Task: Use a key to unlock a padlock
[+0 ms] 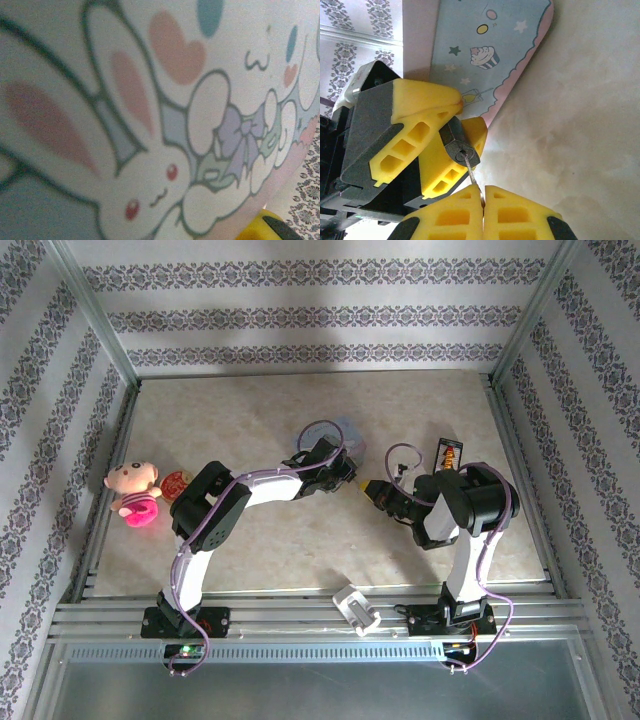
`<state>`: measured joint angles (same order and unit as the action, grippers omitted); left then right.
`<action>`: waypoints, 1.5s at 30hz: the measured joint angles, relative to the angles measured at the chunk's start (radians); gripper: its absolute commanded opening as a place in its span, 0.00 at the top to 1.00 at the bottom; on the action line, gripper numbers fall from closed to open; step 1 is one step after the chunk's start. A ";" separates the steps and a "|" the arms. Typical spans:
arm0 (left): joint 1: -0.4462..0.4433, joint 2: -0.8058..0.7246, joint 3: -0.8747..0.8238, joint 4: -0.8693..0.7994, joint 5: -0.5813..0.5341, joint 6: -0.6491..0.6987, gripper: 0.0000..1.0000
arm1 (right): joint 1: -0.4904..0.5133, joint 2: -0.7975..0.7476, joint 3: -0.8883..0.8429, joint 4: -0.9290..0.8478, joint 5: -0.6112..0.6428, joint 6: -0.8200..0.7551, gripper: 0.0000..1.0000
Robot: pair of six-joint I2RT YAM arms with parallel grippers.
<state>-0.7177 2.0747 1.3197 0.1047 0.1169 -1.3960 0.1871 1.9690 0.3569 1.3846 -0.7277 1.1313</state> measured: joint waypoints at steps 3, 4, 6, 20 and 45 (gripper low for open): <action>0.000 0.000 0.000 0.000 0.000 0.000 1.00 | -0.002 -0.001 0.001 -0.004 -0.010 -0.001 1.00; 0.000 0.000 0.000 0.000 0.000 0.000 1.00 | -0.002 -0.002 0.000 -0.004 -0.014 -0.001 1.00; 0.000 0.000 0.000 0.000 0.000 0.000 1.00 | -0.002 -0.003 0.000 -0.005 -0.018 -0.003 1.00; -0.002 -0.019 0.000 -0.028 0.033 -0.029 1.00 | -0.002 -0.013 -0.052 -0.016 -0.069 -0.039 1.00; -0.003 -0.054 -0.013 -0.129 0.029 -0.049 1.00 | -0.041 -0.055 -0.045 -0.023 -0.194 -0.061 1.00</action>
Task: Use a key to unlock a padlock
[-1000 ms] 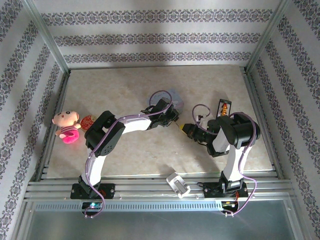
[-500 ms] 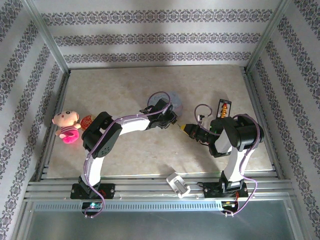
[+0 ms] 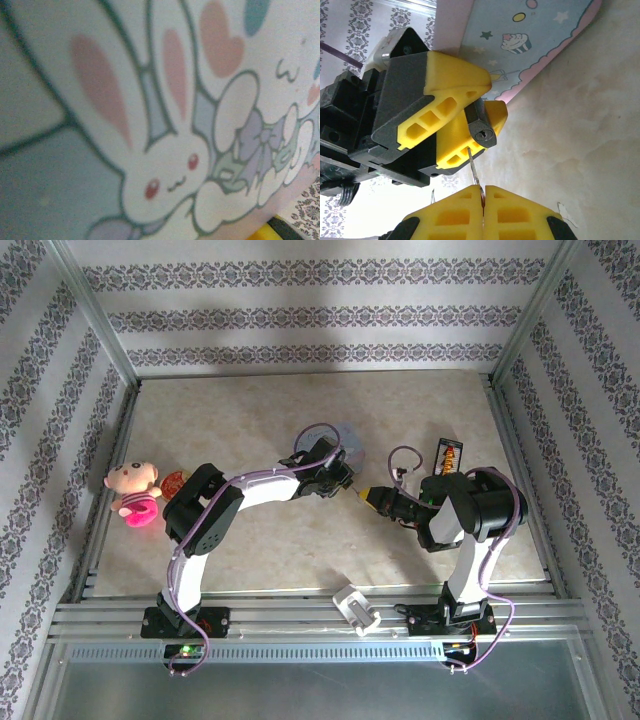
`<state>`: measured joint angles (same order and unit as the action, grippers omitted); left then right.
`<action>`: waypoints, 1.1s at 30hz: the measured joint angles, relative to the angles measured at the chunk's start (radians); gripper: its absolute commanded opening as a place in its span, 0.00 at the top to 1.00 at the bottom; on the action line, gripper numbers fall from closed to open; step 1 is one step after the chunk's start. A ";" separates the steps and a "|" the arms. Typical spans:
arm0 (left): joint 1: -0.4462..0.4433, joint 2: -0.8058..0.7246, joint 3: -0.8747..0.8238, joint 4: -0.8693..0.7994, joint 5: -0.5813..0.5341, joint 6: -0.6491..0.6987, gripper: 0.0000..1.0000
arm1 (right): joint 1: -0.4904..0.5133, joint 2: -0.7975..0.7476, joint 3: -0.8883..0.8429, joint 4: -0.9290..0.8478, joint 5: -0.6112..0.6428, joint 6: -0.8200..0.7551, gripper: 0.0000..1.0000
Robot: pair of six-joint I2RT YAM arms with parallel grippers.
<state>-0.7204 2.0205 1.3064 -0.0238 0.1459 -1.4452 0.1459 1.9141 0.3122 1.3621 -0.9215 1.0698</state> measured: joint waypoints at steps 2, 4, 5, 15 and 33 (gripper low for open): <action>0.000 0.000 0.000 0.000 0.000 0.000 1.00 | 0.000 0.010 0.000 0.000 0.000 -0.002 1.00; 0.000 0.000 0.000 0.000 0.000 0.000 1.00 | 0.001 0.021 0.000 0.000 0.003 -0.003 1.00; 0.000 0.000 0.000 0.000 0.000 0.000 1.00 | 0.001 0.027 0.000 0.000 0.007 -0.003 1.00; 0.000 0.000 0.000 0.001 0.001 -0.003 1.00 | 0.002 0.039 0.002 0.000 0.021 -0.003 1.00; 0.000 0.000 0.000 0.001 0.003 -0.005 1.00 | 0.027 0.039 0.015 0.000 0.042 -0.003 1.00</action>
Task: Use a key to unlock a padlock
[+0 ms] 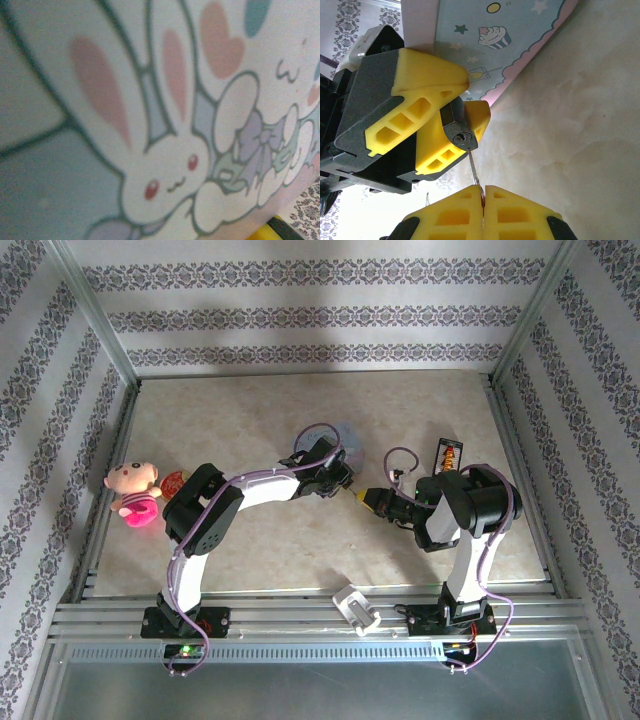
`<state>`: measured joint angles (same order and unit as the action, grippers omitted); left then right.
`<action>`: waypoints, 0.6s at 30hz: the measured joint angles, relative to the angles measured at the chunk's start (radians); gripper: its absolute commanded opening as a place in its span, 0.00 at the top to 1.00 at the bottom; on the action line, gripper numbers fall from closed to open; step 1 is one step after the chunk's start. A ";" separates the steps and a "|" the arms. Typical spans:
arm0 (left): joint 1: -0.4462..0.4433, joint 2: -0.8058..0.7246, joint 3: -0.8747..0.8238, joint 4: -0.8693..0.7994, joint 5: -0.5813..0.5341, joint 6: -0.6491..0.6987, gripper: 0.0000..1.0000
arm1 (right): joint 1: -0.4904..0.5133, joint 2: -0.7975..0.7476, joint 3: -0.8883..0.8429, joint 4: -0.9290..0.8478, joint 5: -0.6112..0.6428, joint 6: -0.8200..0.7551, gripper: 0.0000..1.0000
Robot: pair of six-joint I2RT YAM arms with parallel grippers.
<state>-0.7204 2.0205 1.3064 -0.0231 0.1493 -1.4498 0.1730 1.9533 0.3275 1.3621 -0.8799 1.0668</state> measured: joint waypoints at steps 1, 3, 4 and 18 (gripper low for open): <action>0.000 0.000 0.000 0.000 0.000 0.000 1.00 | 0.000 0.000 0.000 0.000 0.000 0.000 1.00; 0.000 0.000 0.000 0.000 0.000 0.000 1.00 | 0.000 0.000 0.000 0.000 0.004 0.000 1.00; 0.000 0.000 0.000 0.000 0.000 0.000 1.00 | 0.000 0.000 0.000 0.000 0.004 0.000 1.00; 0.000 0.000 0.000 0.001 0.000 -0.002 1.00 | 0.000 -0.022 0.000 0.000 0.027 -0.001 1.00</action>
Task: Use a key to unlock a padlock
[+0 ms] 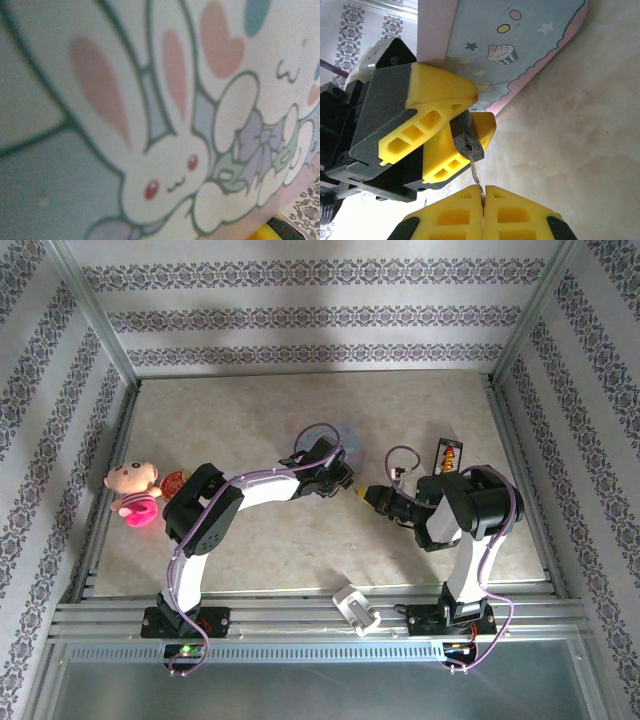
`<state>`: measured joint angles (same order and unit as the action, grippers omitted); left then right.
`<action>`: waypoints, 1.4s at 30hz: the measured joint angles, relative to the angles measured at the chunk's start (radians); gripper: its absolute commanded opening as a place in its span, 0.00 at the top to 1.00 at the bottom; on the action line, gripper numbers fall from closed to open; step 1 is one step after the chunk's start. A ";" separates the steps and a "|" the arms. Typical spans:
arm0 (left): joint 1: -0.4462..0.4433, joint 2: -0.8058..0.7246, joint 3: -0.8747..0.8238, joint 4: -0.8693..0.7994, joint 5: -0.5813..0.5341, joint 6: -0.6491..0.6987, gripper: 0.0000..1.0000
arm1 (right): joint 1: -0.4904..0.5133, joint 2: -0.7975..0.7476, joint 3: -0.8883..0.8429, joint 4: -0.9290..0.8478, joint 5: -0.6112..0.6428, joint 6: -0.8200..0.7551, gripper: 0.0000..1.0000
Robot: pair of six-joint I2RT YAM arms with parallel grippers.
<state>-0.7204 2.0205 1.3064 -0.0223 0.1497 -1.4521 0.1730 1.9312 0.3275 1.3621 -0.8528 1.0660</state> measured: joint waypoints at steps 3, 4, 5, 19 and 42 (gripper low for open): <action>0.000 0.000 0.000 0.000 0.000 0.000 1.00 | 0.002 0.000 0.000 0.000 0.000 0.000 1.00; 0.000 0.000 0.000 0.000 0.000 0.000 1.00 | 0.002 0.000 0.000 0.000 0.002 0.000 1.00; 0.000 0.000 0.000 0.000 0.000 0.000 1.00 | 0.002 0.000 0.000 0.000 0.003 0.000 1.00; 0.001 0.000 0.000 0.000 -0.002 0.000 1.00 | 0.026 0.000 0.000 0.000 0.049 0.000 1.00; 0.005 0.000 0.006 -0.001 0.008 -0.015 1.00 | 0.132 -0.157 -0.054 -0.102 0.325 -0.117 1.00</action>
<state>-0.7151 2.0205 1.3125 -0.0235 0.1581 -1.4673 0.3054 1.7741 0.2733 1.2602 -0.5282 0.9489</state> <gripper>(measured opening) 0.301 0.041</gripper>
